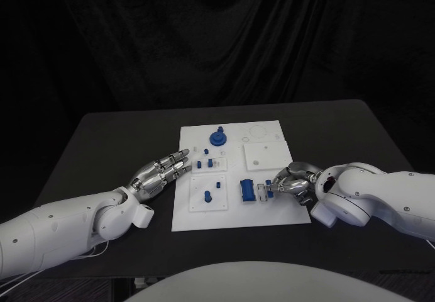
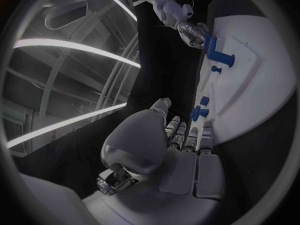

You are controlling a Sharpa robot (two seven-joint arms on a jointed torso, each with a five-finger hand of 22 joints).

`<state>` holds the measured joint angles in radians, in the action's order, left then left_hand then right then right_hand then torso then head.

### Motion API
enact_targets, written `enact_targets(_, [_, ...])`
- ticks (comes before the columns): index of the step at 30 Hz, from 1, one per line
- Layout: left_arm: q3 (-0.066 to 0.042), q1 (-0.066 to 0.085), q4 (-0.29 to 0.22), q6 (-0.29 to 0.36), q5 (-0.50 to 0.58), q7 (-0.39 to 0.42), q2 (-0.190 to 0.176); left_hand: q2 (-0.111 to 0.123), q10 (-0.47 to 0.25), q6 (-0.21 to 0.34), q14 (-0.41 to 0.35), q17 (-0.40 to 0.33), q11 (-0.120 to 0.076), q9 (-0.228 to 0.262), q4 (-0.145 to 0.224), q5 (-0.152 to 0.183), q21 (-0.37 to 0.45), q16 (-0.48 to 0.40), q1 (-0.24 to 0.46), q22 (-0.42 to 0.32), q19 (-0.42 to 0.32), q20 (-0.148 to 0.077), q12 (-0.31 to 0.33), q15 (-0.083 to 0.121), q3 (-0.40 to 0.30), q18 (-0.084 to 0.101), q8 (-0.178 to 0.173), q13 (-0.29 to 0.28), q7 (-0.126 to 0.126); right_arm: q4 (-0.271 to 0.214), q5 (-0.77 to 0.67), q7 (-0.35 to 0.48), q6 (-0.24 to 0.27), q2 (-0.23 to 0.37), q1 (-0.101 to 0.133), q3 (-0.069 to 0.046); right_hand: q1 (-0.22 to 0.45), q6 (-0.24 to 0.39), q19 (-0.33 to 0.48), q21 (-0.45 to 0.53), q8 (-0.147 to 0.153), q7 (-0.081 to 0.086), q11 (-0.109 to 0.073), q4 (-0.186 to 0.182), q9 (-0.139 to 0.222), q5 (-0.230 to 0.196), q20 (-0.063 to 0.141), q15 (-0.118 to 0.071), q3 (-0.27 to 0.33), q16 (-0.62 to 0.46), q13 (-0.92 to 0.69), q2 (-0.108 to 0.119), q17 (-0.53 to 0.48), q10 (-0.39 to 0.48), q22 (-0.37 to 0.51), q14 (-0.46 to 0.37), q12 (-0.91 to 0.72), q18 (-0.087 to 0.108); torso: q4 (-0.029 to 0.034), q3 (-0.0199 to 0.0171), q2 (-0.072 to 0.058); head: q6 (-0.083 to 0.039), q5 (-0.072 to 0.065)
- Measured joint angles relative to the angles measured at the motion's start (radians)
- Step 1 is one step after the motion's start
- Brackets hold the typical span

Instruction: Assemble the parts on the task board

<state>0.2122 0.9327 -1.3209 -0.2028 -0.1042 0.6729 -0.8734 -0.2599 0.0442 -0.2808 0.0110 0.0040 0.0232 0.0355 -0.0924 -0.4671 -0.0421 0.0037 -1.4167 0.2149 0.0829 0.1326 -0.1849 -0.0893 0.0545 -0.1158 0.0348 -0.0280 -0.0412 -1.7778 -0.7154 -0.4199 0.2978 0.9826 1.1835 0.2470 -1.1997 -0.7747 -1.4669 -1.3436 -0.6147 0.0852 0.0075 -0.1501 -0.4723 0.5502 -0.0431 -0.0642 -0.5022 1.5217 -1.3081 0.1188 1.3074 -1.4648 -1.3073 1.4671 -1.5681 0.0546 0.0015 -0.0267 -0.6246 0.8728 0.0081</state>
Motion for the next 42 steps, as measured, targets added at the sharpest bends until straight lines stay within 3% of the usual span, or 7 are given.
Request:
enact_targets(10, [0.000,0.000,0.002,-0.001,0.000,0.000,0.001,0.000,0.000,0.000,0.000,0.000,0.000,0.000,0.000,0.000,0.000,0.000,0.000,0.000,0.000,0.000,0.000,0.000,0.000,0.000,0.000,0.000,0.000,0.016,-0.042,-0.018,-0.026,-0.023,-0.001,0.000,0.008,0.000,0.000,0.004,0.000,0.000,0.000,-0.003,0.006,-0.022,0.000,0.000,0.035,0.000,0.000,-0.008,0.000,0.000,0.000,0.000,0.000,0.000,0.0007,0.0003,0.000,0.000,0.004])
enact_targets(14, [0.000,-0.001,0.004,-0.001,0.000,0.000,0.003,0.000,0.000,0.000,0.000,0.000,0.000,0.000,0.000,0.000,0.000,0.000,0.000,0.000,0.000,0.000,0.000,0.000,0.000,0.000,0.000,0.000,0.000,0.023,-0.050,-0.022,-0.034,-0.029,-0.003,0.000,0.017,0.000,0.000,0.009,-0.001,0.000,0.000,-0.018,0.013,-0.064,0.000,0.000,0.061,0.000,0.000,-0.018,0.000,0.000,0.000,0.000,0.000,0.000,0.0003,0.0003,0.000,0.000,0.005])
enact_targets(19, [0.000,-0.001,0.006,-0.001,0.000,0.000,0.004,0.000,0.000,0.000,0.000,0.000,0.000,0.000,0.000,0.000,0.000,0.000,0.000,-0.001,0.000,0.000,0.000,0.000,0.000,0.000,0.000,0.000,0.000,0.029,-0.056,-0.025,-0.040,-0.035,-0.004,0.000,0.038,0.001,0.000,0.014,0.004,-0.002,0.000,-0.032,0.023,-0.066,0.000,0.000,0.117,0.000,0.000,-0.027,0.000,0.000,0.000,0.000,0.000,0.000,0.0000,0.0002,0.000,0.000,0.006])
enact_targets(24, [0.000,-0.003,0.008,-0.002,0.000,0.000,0.006,0.000,0.000,0.000,0.000,0.000,0.000,0.000,0.000,0.000,0.000,0.000,0.000,-0.001,0.000,0.000,0.000,0.000,0.000,0.000,0.000,0.000,0.000,0.036,-0.064,-0.030,-0.048,-0.041,-0.005,0.000,0.052,0.005,0.000,0.020,0.014,0.001,0.000,-0.056,0.036,-0.137,0.000,0.000,0.166,0.000,0.000,-0.039,0.000,0.000,0.000,0.000,0.000,0.000,-0.0002,0.0001,0.000,0.000,0.007])
enact_targets(34, [0.000,-0.004,0.011,-0.003,0.001,0.000,0.010,0.000,0.000,0.000,0.000,0.000,0.000,0.000,0.000,0.000,0.000,0.000,0.000,-0.003,0.000,0.000,0.000,0.000,-0.006,0.000,0.000,0.000,0.000,0.044,-0.085,-0.037,-0.068,-0.046,-0.005,-0.001,0.090,0.015,0.003,0.050,0.023,0.012,0.007,-0.113,0.062,-0.305,-0.010,0.007,0.275,-0.004,0.000,-0.040,0.000,0.000,0.000,0.000,0.000,0.000,-0.0007,0.0001,0.000,0.000,0.010])
enact_targets(42, [0.000,-0.005,0.013,-0.005,0.002,0.000,0.011,0.000,0.000,0.000,0.000,0.000,0.000,0.000,0.000,0.000,0.000,0.000,0.000,-0.003,0.000,0.000,0.000,0.000,-0.006,0.000,0.000,0.000,0.000,0.046,-0.095,-0.039,-0.076,-0.048,-0.006,-0.001,0.135,0.016,0.003,0.066,0.023,0.012,0.007,-0.143,0.073,-0.386,-0.011,0.007,0.332,-0.008,0.000,-0.067,0.000,0.000,0.000,0.000,0.000,0.000,-0.0006,-0.0001,0.001,0.000,0.010])
